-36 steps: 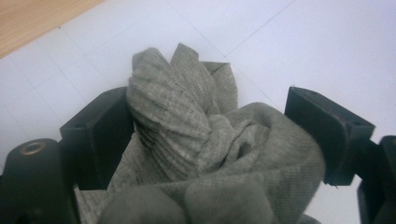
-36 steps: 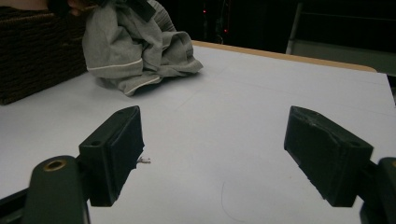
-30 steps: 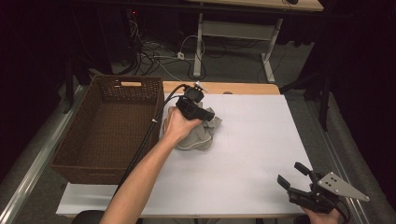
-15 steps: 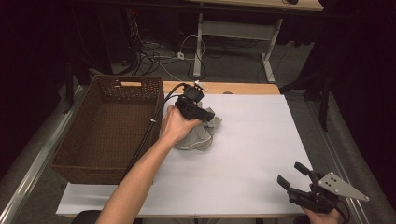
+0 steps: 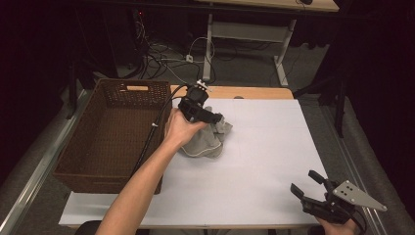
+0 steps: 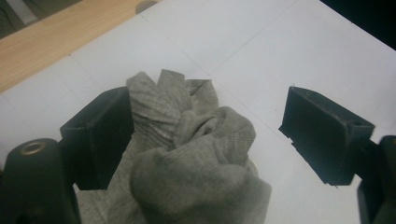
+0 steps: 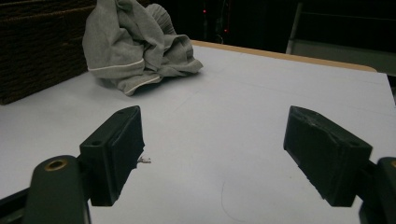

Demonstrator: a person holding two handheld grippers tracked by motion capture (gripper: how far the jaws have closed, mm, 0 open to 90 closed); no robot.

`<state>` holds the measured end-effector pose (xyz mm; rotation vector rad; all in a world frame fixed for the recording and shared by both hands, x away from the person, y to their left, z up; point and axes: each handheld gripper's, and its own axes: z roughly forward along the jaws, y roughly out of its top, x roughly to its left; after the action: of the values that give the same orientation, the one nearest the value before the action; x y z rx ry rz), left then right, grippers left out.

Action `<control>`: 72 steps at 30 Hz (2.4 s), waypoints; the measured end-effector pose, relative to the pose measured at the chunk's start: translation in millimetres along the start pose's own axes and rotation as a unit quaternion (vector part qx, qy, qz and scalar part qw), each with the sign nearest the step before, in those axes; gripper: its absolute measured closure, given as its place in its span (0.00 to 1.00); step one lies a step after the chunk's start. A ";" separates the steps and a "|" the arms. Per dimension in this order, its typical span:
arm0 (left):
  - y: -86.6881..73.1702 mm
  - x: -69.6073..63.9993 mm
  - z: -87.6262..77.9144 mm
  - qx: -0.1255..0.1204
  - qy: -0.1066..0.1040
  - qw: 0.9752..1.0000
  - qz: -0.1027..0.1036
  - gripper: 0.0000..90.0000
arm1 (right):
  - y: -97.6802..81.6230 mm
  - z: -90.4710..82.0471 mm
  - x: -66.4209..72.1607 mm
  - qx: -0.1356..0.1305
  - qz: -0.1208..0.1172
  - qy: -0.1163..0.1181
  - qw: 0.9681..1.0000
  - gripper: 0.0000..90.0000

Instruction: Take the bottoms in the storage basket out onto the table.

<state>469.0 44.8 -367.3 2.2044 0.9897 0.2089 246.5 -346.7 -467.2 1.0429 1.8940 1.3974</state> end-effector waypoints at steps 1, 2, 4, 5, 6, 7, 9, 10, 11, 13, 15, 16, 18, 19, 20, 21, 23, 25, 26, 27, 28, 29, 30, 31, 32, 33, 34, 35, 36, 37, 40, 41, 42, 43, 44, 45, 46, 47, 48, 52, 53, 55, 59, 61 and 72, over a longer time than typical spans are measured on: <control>-0.2 0.5 -0.9 -0.001 0.000 1.000 -0.001 0.18 | 0.0 0.0 0.0 0.000 0.000 0.000 1.000 0.23; -0.7 1.1 -2.2 -0.002 0.000 1.000 -0.002 0.18 | 0.0 0.0 0.0 0.000 0.000 0.000 1.000 0.23; -1.5 2.0 -4.1 -0.002 0.002 1.000 -0.001 0.18 | 0.0 0.1 0.0 0.000 0.000 0.000 1.000 0.23; -1.8 2.5 -5.2 -0.001 0.001 1.000 0.000 0.18 | 0.0 0.1 0.0 0.001 0.000 0.000 1.000 0.23; -2.3 2.8 -5.8 -0.002 0.002 1.000 -0.001 0.18 | 0.0 0.1 0.0 0.001 0.000 0.000 1.000 0.23; -2.7 3.2 -6.6 -0.003 0.002 1.000 0.000 0.18 | 0.0 0.1 0.0 0.001 0.000 0.000 1.000 0.23; -3.3 3.6 -7.9 -0.004 0.002 1.000 -0.001 0.18 | 0.0 0.0 0.1 0.000 0.000 0.000 1.000 0.23; -3.6 3.8 -8.4 -0.005 0.003 1.000 -0.001 0.18 | 0.0 0.0 0.1 0.000 0.000 0.000 1.000 0.23; -3.8 3.9 -9.0 -0.005 0.003 1.000 -0.001 0.18 | 0.0 0.0 0.0 0.000 0.000 0.000 1.000 0.23; -4.1 4.2 -10.7 -0.004 0.003 1.000 0.002 0.18 | 0.0 0.1 0.0 0.001 0.001 0.000 1.000 0.23; -4.7 4.1 -12.2 -0.006 0.005 1.000 0.001 0.18 | 0.0 0.1 0.0 0.001 0.000 0.000 1.000 0.23; -5.1 4.3 -13.1 -0.008 0.005 1.000 0.002 0.18 | 0.0 0.1 0.0 0.001 0.000 0.000 1.000 0.23; -6.0 5.1 -14.9 -0.010 0.002 1.000 0.000 0.18 | 0.0 0.1 0.0 0.001 0.000 0.000 1.000 0.23; -6.3 6.1 -15.9 -0.009 -0.003 1.000 -0.002 0.18 | 0.0 0.1 0.0 0.001 0.001 0.000 1.000 0.23; -6.5 6.8 -16.6 -0.009 -0.005 1.000 -0.005 0.18 | 0.0 0.1 0.0 0.001 0.001 0.000 1.000 0.23; -6.7 7.4 -17.6 -0.009 -0.005 1.000 -0.006 0.18 | 0.1 0.2 0.0 0.001 0.001 0.000 1.000 0.23; -7.0 7.9 -19.8 -0.010 -0.003 1.000 -0.005 0.18 | 0.0 0.2 0.1 0.001 0.000 0.000 1.000 0.23; -7.9 7.9 -22.3 -0.011 -0.003 1.000 -0.004 0.18 | 0.0 0.1 0.2 0.001 0.000 -0.001 1.000 0.23; -8.4 7.7 -23.3 -0.012 -0.003 1.000 -0.003 0.18 | 0.1 0.1 0.1 0.001 0.000 -0.001 1.000 0.23; -8.9 7.5 -23.7 -0.013 -0.004 1.000 -0.003 0.18 | 0.1 0.2 0.0 0.001 0.001 -0.001 1.000 0.24; -9.5 7.4 -24.6 -0.014 -0.005 1.000 -0.002 0.18 | 0.1 0.2 0.0 0.001 0.001 0.000 1.000 0.24; -10.0 7.4 -25.2 -0.014 -0.005 1.000 -0.001 0.18 | 0.1 0.2 0.1 0.001 0.000 -0.001 1.000 0.24; -10.4 7.4 -25.8 -0.015 -0.005 1.000 -0.003 0.18 | 0.1 0.2 0.1 0.001 0.000 -0.001 1.000 0.23; -10.7 7.6 -26.4 -0.016 -0.005 1.000 -0.003 0.18 | 0.1 0.2 0.1 0.001 0.000 -0.001 1.000 0.23; -11.0 7.9 -27.0 -0.017 -0.005 1.000 -0.004 0.18 | 0.1 0.2 0.1 0.001 0.000 0.000 1.000 0.23; -11.2 8.3 -28.0 -0.017 -0.006 1.000 -0.002 0.18 | 0.1 0.2 0.0 0.001 0.001 0.000 1.000 0.23; -11.4 8.6 -28.9 -0.018 -0.005 1.000 -0.003 0.18 | 0.1 0.1 0.0 0.001 0.001 0.000 1.000 0.24; -11.6 8.9 -29.8 -0.019 -0.005 1.000 -0.003 0.18 | 0.1 0.1 0.0 0.001 0.001 -0.001 1.000 0.23; -11.9 9.2 -31.0 -0.019 -0.005 1.000 -0.004 0.18 | 0.1 0.2 0.0 0.001 0.001 -0.001 1.000 0.24; -12.4 9.7 -32.4 -0.021 -0.006 1.000 -0.005 0.18 | 0.1 0.1 0.0 0.001 0.001 -0.001 1.000 0.23; -14.8 10.5 -36.7 -0.027 -0.010 1.000 -0.008 0.18 | 0.0 0.1 -0.1 0.001 0.001 -0.001 1.000 0.23; -15.5 10.7 -37.6 -0.027 -0.010 1.000 -0.008 0.18 | 0.0 0.1 -0.1 0.001 0.001 0.000 1.000 0.23; -16.6 10.9 -38.7 -0.029 -0.009 0.999 -0.009 0.18 | 0.1 0.3 -0.1 0.001 0.001 0.000 1.000 0.24; -17.2 11.1 -39.2 -0.030 -0.008 0.999 -0.010 0.18 | 0.1 0.3 -0.1 0.001 0.001 0.000 1.000 0.24; -18.0 11.8 -39.9 -0.031 -0.007 0.999 -0.010 0.18 | 0.1 0.3 -0.1 0.001 0.001 0.000 1.000 0.24; -18.4 12.0 -40.2 -0.031 -0.007 0.999 -0.011 0.18 | 0.1 0.1 0.0 0.001 0.002 0.000 1.000 0.24; -18.9 12.5 -40.7 -0.031 -0.006 0.999 -0.011 0.18 | 0.1 0.1 0.0 0.001 0.001 -0.001 1.000 0.23; -19.3 12.9 -41.0 -0.031 -0.006 0.999 -0.010 0.18 | 0.1 0.1 0.0 0.001 0.001 -0.001 1.000 0.23; -19.7 13.3 -41.4 -0.030 -0.006 0.999 -0.010 0.18 | 0.1 0.1 0.1 0.001 0.001 -0.001 1.000 0.23; -21.5 14.8 -43.3 -0.030 -0.006 0.999 -0.010 0.18 | 0.1 0.3 -0.2 0.002 0.002 -0.001 1.000 0.23; -21.8 14.8 -43.9 -0.031 -0.006 0.999 -0.010 0.18 | 0.1 0.3 -0.2 0.001 0.002 -0.001 1.000 0.24; -22.6 15.0 -45.9 -0.033 -0.006 0.999 -0.009 0.18 | 0.1 0.3 -0.1 0.001 0.002 -0.001 1.000 0.23; -24.2 14.7 -50.7 -0.036 -0.005 0.999 -0.008 0.18 | 0.1 0.1 0.0 0.001 0.002 -0.001 1.000 0.23; -25.2 14.6 -52.6 -0.037 -0.003 0.999 -0.006 0.18 | 0.1 0.2 0.0 0.001 0.002 -0.001 1.000 0.23; -36.3 20.7 -61.6 -0.043 -0.002 0.999 -0.012 0.18 | 0.1 0.2 0.1 0.001 0.001 -0.001 1.000 0.23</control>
<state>436.8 109.2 -348.3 2.1123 0.9867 0.2325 246.7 -346.5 -467.2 1.0474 1.8945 1.3951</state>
